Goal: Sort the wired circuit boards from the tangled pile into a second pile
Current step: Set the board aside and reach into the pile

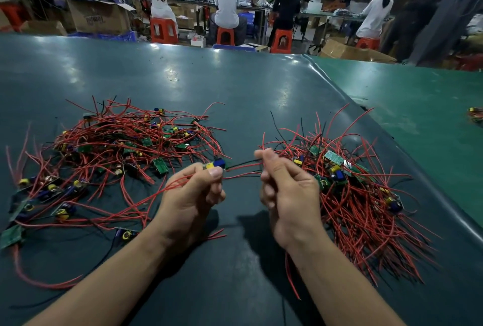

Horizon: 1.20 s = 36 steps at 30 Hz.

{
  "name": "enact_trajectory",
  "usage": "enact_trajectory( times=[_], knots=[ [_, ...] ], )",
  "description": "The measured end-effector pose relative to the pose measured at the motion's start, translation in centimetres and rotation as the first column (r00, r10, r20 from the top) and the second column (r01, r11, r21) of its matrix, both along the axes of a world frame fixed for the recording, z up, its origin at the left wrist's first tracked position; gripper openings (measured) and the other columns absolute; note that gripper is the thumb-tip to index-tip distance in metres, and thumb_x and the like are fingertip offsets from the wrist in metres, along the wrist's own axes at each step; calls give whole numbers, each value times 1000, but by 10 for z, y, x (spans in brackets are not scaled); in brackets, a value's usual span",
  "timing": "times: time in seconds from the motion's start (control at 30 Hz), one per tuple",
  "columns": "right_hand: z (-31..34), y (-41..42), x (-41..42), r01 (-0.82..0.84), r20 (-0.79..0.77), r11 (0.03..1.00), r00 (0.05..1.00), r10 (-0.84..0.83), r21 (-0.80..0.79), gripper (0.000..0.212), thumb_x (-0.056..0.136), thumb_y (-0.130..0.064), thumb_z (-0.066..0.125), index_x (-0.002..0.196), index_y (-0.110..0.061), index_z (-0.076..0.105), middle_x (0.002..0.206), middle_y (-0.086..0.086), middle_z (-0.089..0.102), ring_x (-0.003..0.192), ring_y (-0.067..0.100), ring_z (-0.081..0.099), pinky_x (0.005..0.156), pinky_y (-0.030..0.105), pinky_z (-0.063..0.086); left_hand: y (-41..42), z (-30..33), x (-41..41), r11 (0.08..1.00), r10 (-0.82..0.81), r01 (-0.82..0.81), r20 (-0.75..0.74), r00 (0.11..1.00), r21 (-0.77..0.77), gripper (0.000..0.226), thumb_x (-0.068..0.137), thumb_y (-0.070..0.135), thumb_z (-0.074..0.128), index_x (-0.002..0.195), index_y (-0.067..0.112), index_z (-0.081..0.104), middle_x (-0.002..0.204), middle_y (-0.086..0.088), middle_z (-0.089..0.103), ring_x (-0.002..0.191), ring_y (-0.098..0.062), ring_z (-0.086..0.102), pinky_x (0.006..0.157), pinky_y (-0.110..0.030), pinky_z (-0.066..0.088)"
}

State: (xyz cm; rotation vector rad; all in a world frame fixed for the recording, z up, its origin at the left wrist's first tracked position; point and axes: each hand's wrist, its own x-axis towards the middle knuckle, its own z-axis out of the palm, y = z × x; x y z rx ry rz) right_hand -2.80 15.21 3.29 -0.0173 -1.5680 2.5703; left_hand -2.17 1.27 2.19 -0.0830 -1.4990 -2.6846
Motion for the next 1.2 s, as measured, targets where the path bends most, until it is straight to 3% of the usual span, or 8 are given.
enact_trajectory(
  times=[0.3,0.4,0.47,0.57,0.67,0.8,0.93,1.2],
  knots=[
    [12,23,-7,252,-46,958,964,-261,-139,31,97,-18,60,69,-15,73,55,-2,49,37,5,36,35,15,25,-11,-3,-8,995,100,-100,-80,992,-3,28,74,6,64,67,11,37,58,-5,39,50,-12,38,57,-25,37],
    [13,36,-7,314,-136,938,933,-334,-148,31,100,-21,56,72,-14,69,55,-3,49,36,7,38,37,15,26,-19,-8,-8,993,122,-120,-94,988,19,18,74,8,60,61,20,57,68,-3,58,66,-12,58,68,-26,45],
    [10,34,-5,304,-184,953,935,-302,-19,30,100,-21,55,74,-15,68,53,-4,51,36,7,39,36,15,27,-22,-10,-8,986,143,-155,-179,973,-53,26,76,6,56,58,20,68,85,-3,74,85,-17,69,78,-29,53],
    [4,23,-2,218,-218,963,959,-181,160,24,99,-18,57,79,-15,70,55,-2,54,38,9,41,37,16,30,-23,-10,-6,973,121,-171,-293,948,-153,30,76,7,65,51,21,56,74,-9,72,64,-22,69,66,-27,57],
    [0,19,1,3,-205,951,977,64,310,17,93,-28,65,91,-12,72,60,-1,56,40,9,43,38,16,32,-22,-12,-1,943,42,-122,-254,966,-308,27,71,27,77,55,19,56,70,-17,70,60,-26,69,61,-30,57],
    [-3,16,5,-234,-100,882,949,298,408,34,80,-39,68,103,-14,72,60,-8,62,45,1,49,42,13,37,-18,-11,5,945,-132,64,-195,972,-321,12,81,20,68,72,12,69,84,-17,73,70,-31,71,68,-36,58],
    [-2,19,2,-238,-59,909,960,273,343,16,86,-19,71,93,-6,75,48,-7,51,38,4,38,39,13,33,-14,-10,11,879,-256,147,-189,948,-455,11,83,16,65,76,8,68,79,-16,73,65,-29,69,67,-34,58],
    [5,32,-8,-57,-151,980,985,86,191,21,87,-29,67,79,-12,77,53,-2,50,36,8,33,37,16,26,-10,-8,10,895,-193,46,-292,937,-444,16,85,16,68,73,5,68,79,-21,71,58,-26,62,62,-32,54]
  ],
)
